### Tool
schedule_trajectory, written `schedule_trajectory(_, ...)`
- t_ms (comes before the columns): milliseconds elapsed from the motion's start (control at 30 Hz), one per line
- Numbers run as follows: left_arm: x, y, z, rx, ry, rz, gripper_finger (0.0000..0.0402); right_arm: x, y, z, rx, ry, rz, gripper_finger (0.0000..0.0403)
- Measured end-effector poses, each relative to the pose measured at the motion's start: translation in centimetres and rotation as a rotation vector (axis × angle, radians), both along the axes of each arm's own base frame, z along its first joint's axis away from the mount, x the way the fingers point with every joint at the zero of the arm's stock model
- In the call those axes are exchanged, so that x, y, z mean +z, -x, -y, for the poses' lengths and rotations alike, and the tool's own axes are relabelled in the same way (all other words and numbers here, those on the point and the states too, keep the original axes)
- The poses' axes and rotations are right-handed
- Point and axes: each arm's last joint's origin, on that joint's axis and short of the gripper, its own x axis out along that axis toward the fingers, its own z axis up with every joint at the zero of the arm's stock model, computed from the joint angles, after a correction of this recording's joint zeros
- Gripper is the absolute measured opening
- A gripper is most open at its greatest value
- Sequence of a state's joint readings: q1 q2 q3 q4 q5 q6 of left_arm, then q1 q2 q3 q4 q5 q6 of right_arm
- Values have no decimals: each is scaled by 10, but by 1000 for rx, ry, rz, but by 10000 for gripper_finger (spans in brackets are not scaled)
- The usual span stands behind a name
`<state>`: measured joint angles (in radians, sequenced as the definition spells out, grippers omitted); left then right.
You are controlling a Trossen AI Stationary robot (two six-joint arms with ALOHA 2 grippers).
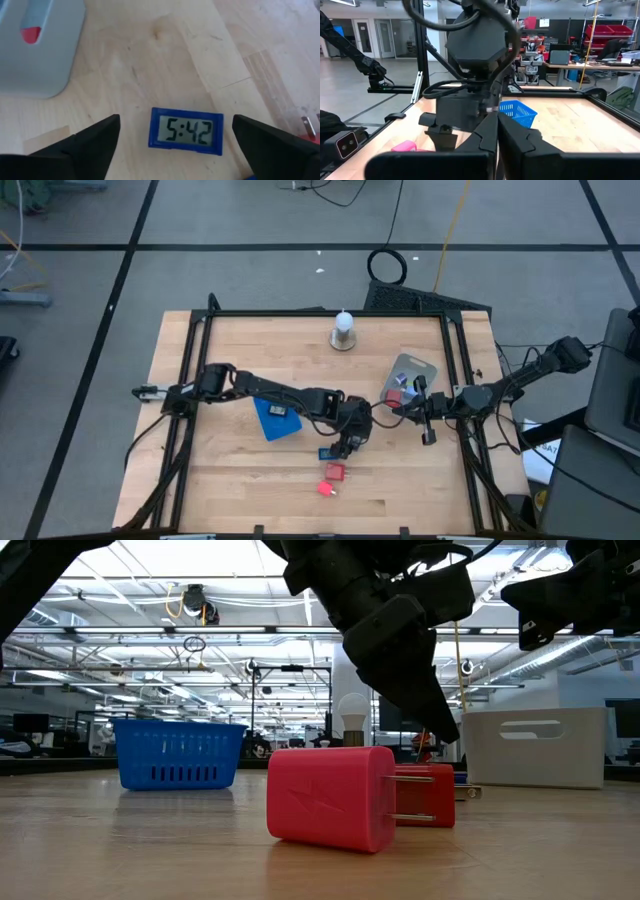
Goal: Pick & Place Office items
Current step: Put the dark blue digital timer into the blue bin
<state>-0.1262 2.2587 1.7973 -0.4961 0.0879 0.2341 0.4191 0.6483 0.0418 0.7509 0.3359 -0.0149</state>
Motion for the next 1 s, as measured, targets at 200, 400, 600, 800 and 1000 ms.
schedule_trajectory(200,-1,1,7,-39,0,-1,386,0,0,0,1,-3,0,4)
schedule_trajectory(400,-12,-1,7,-44,-3,-14,395,0,0,0,1,-3,-1,4)
schedule_trajectory(600,-32,-5,5,-26,-41,-36,396,0,0,0,1,-2,-3,4)
schedule_trajectory(800,-39,-6,-6,-9,-16,-64,395,-1,-1,0,0,1,-11,4)
schedule_trajectory(1000,-43,-7,-7,-19,16,-69,393,-2,-1,0,0,4,-18,4)
